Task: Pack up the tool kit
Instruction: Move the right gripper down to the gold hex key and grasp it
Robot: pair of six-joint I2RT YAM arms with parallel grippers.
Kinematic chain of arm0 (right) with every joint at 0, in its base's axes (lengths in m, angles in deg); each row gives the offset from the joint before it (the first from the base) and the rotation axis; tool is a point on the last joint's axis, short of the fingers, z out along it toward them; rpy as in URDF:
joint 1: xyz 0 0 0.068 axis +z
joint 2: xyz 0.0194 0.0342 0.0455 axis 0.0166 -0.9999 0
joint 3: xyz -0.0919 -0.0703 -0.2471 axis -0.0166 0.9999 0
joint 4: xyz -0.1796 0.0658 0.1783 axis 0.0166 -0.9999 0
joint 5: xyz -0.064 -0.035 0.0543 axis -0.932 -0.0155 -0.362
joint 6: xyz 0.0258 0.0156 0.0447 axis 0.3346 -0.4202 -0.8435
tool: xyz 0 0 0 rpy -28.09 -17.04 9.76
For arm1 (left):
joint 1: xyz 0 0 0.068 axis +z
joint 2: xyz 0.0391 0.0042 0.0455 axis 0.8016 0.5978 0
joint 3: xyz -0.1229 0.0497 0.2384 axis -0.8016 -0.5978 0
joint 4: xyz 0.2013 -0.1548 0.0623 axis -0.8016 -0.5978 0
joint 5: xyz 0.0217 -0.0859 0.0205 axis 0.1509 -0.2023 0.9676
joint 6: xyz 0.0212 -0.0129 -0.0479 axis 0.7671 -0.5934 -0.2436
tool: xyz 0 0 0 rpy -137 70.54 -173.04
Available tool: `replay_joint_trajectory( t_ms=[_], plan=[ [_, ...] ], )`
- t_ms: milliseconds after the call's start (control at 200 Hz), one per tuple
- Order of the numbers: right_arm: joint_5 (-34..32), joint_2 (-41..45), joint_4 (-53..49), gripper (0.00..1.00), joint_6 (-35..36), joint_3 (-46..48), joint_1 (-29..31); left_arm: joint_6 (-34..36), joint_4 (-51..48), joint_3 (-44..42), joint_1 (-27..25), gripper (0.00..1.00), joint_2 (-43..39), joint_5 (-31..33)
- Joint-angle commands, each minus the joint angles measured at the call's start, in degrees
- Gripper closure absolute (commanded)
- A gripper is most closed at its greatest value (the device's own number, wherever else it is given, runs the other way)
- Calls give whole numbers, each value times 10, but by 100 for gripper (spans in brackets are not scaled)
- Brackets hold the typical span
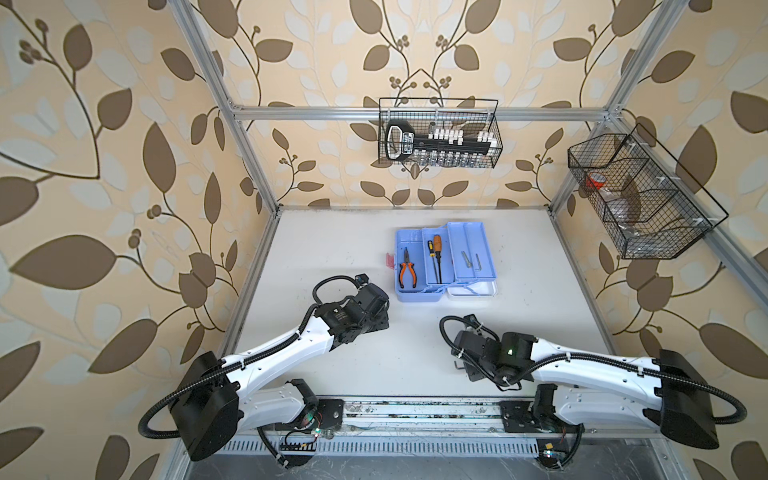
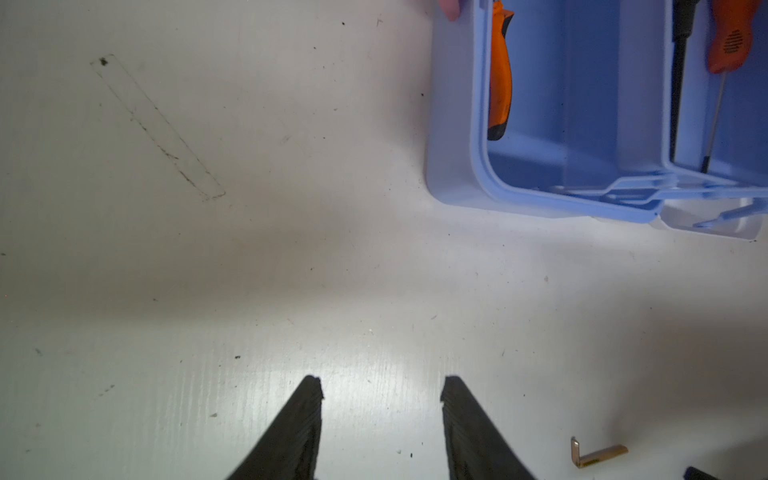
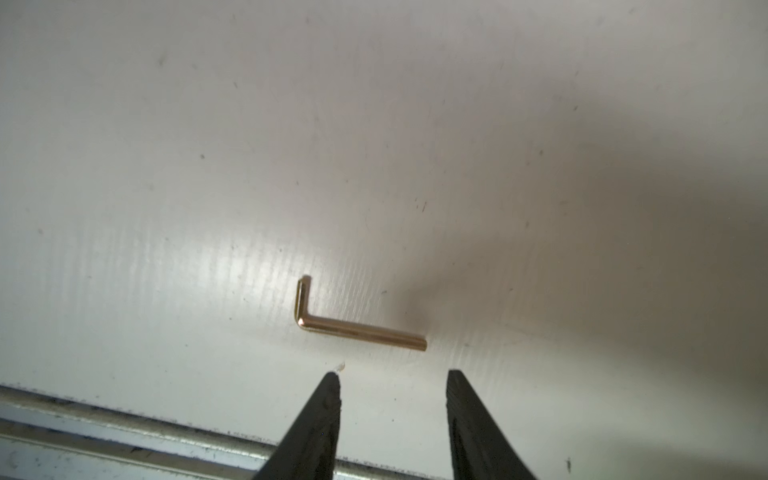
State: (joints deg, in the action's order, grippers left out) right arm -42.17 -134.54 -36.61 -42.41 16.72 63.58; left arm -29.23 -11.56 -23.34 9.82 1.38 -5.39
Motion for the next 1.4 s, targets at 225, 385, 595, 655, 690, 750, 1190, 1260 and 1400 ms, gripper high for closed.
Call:
replay_joint_trajectory(
  t_ms=[225,385,595,655,690,750,1190,1260,1400],
  plan=[
    [73,-27,126,78,-80,82,-3,-12,-19,-15,1,48,-2,11],
    [66,-68,159,78,-49,99,-48,-13,-4,-15,2,48,15,2],
    [64,-152,240,78,36,56,-129,-9,2,-11,2,48,41,1],
    [53,-182,235,78,64,17,-136,-8,4,-10,2,49,47,-1],
    [45,-197,225,78,76,-4,-140,-8,5,-9,2,49,49,-1],
    [35,-216,210,78,93,-32,-146,-6,5,-7,3,49,52,-1],
    [158,-220,346,56,88,52,-227,5,13,-4,7,49,61,-5],
    [173,-228,365,53,86,43,-229,4,13,-4,6,49,64,-7],
    [172,-269,358,55,87,-3,-221,1,18,-8,7,50,64,-10]
  ],
)
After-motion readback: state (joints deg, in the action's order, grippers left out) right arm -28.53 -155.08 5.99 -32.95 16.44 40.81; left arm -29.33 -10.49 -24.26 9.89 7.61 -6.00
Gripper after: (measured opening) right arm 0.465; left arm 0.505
